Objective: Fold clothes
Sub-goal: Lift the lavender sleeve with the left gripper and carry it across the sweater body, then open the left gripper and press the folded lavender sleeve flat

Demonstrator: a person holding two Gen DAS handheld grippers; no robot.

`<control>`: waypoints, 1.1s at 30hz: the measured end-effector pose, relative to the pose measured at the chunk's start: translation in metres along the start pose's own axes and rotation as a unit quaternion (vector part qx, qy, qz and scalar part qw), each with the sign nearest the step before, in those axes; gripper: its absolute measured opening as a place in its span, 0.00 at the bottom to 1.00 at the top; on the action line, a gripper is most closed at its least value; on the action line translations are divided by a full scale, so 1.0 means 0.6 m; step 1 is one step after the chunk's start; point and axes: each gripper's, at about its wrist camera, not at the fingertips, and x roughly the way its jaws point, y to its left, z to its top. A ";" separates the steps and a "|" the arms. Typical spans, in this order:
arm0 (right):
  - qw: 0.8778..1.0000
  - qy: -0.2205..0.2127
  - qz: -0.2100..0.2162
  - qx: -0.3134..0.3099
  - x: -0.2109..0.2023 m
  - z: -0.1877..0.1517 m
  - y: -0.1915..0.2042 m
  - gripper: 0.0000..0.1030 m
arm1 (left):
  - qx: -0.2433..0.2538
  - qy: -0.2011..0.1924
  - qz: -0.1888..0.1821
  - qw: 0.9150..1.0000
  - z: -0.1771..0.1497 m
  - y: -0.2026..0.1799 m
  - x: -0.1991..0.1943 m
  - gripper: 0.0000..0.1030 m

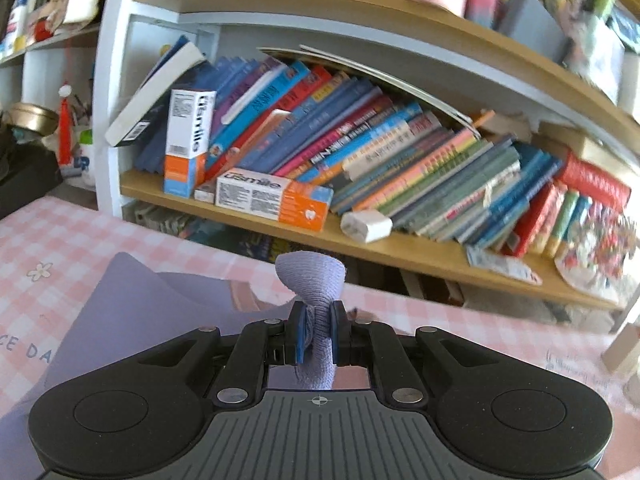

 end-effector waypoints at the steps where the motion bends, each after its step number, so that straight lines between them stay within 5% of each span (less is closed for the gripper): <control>1: 1.000 0.000 0.000 0.001 0.000 0.000 -0.002 1.00 | 0.009 0.001 0.001 1.000 -0.003 -0.007 -0.001 0.11; 5: 1.000 0.000 0.002 0.005 0.002 0.000 -0.006 1.00 | 0.060 0.016 0.015 0.998 -0.020 -0.045 -0.005 0.18; 7: 1.000 0.000 0.003 0.008 0.004 0.001 -0.008 1.00 | 0.076 0.032 -0.014 0.997 -0.029 -0.064 -0.014 0.44; 9: 1.000 -0.002 0.006 0.010 0.007 0.004 -0.006 1.00 | 0.092 0.032 -0.060 0.993 -0.038 -0.078 -0.040 0.56; 15: 0.999 -0.005 0.040 0.001 0.025 0.020 0.016 1.00 | 0.127 0.034 -0.151 0.980 -0.070 -0.060 -0.143 0.61; 18: 0.998 0.001 0.062 -0.006 0.039 0.028 0.035 1.00 | 0.124 0.041 -0.116 0.985 -0.086 -0.002 -0.186 0.61; 22: 0.996 0.012 0.084 -0.013 0.057 0.037 0.061 1.00 | 0.093 0.064 0.003 0.994 -0.100 0.112 -0.222 0.61; 27: 0.995 0.033 0.091 -0.014 0.073 0.040 0.086 0.99 | 0.029 0.089 0.119 0.989 -0.117 0.239 -0.254 0.61; 33: 0.995 0.065 0.072 -0.005 0.085 0.035 0.108 0.92 | 0.005 0.120 0.130 0.984 -0.129 0.304 -0.248 0.61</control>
